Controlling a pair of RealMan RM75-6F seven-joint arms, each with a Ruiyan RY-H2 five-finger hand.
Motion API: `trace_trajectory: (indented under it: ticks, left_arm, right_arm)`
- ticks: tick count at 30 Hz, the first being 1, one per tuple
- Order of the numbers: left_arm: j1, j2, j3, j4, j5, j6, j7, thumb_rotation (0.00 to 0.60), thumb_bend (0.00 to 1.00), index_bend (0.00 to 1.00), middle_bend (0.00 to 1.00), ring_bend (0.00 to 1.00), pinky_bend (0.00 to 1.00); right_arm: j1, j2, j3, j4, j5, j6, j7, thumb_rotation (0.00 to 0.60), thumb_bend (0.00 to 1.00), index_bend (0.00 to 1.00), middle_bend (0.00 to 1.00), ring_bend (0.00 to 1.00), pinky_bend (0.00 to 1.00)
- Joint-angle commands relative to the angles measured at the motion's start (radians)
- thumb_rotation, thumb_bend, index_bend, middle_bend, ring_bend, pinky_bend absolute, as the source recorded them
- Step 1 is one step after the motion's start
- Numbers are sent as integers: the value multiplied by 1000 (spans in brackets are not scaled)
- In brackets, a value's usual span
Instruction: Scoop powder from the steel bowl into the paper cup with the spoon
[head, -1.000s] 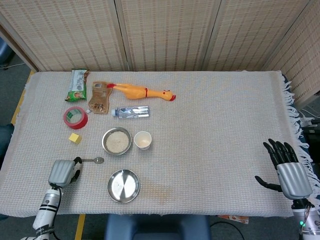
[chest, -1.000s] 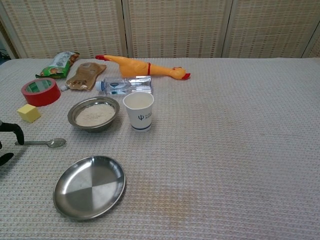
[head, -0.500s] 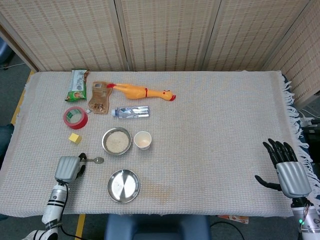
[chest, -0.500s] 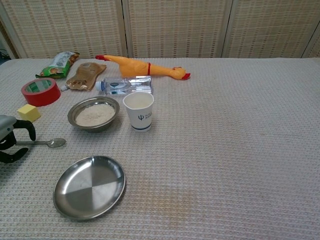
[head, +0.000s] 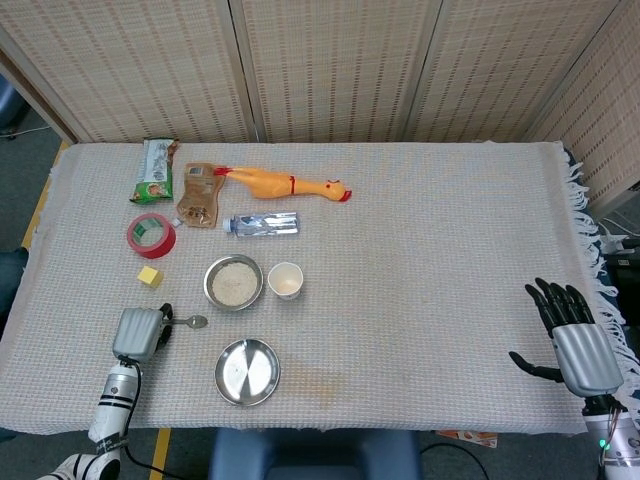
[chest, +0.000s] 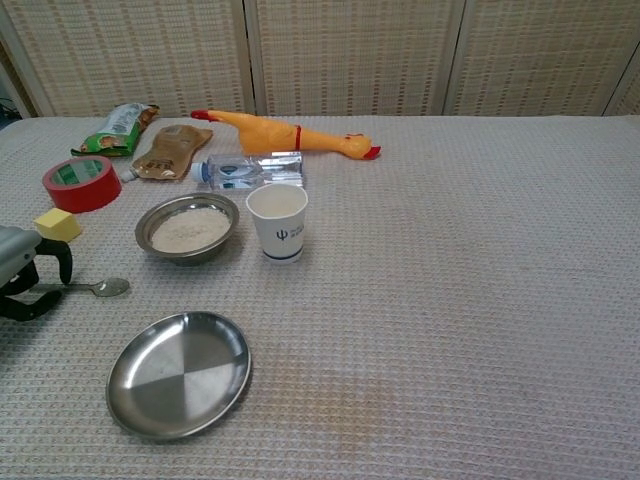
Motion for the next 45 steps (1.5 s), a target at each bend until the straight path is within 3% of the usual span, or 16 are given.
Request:
trace_trajectory:
  ticks: [1,22,32,40,45]
  left_arm:
    - [-2,-8,0,18,-3,-3,1,600,401,478,1000,1000,1000]
    - [-4,-18,6,47,0,1,-2,600,400,506,1000,1000,1000]
    - [0,-4,5,26,3,12,-12,600,401,598,1000,1000,1000]
    - [3,25,-1,-8,-8,9,-6,600,402,634,1000,1000,1000]
    - [-5,75,-14,-93,-14,15,51,600,400,644,1000,1000,1000]
  right_arm:
    - [0,1,-1,-2,-1,-2,2,450,114,0,0,0,0]
    - [1,4,-4,-8,1,-7,-1,452,114,0,0,0,0]
    - [1,7,-8,-12,-3,-9,1,450,114,0,0,0,0]
    - [3,6,-10,-14,-4,-13,-4,450,114,0,0,0,0]
    - [1,-4,-6,-9,-19,7,-8,450,114,0,0,0,0]
